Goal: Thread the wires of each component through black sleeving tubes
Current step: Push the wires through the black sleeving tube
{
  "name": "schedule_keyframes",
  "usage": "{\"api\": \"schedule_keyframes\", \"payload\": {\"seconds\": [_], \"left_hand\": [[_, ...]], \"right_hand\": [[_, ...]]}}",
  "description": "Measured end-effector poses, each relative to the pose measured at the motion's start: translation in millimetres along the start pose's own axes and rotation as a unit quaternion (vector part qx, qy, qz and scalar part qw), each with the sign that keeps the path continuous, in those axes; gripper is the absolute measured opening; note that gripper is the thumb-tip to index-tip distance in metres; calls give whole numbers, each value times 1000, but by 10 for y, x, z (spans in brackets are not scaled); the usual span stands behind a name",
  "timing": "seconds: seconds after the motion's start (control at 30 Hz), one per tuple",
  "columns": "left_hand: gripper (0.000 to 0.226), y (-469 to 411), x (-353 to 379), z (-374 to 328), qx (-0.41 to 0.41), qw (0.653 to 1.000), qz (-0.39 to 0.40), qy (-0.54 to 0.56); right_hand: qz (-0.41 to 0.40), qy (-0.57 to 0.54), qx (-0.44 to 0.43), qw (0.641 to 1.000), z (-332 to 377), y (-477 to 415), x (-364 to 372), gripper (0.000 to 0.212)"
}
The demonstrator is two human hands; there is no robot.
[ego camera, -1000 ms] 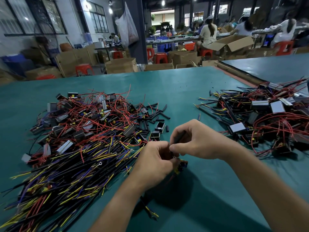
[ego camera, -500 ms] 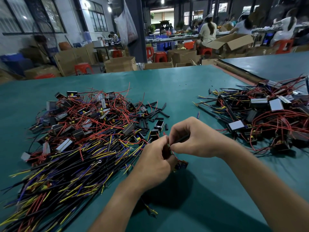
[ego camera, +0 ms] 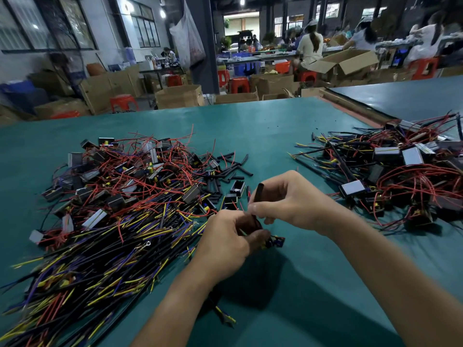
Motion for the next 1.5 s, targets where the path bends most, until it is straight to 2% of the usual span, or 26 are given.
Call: {"api": "schedule_keyframes", "payload": {"seconds": [0.13, 0.37, 0.5, 0.87, 1.17, 1.4, 1.5], "left_hand": [[18, 9, -28, 0, 8, 999, -10, -39], [14, 24, -151, -229, 117, 984, -78, -113], [8, 48, -153, -266, 138, 979, -87, -124], [19, 18, -122, -132, 71, 989, -60, -116], [15, 3, -157, -190, 91, 987, -69, -113], [19, 47, -152, -243, 127, 982, -74, -116], [24, 59, -140, -258, 144, 977, -75, -135]], "right_hand": [[-13, 60, 3, 998, -54, -14, -41, 16], [-5, 128, -7, 992, -54, 0, -39, 24], [12, 133, 12, 991, -93, 1, -31, 24], [0, 112, 5, 994, -75, -4, -32, 20], [2, 69, 6, 998, -3, 11, -42, 23], [9, 86, 5, 996, -10, 13, -57, 23], [25, 135, 7, 991, -76, 18, -36, 17]]}}
Point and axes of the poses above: each hand's wrist, its own y-axis away from the middle knuckle, its own x-axis out of the palm, z = x × y, the point moved 9 cm from there along -y, towards the middle knuckle, and after that the axes turned 13 degrees about -z, right-handed, at the moved point
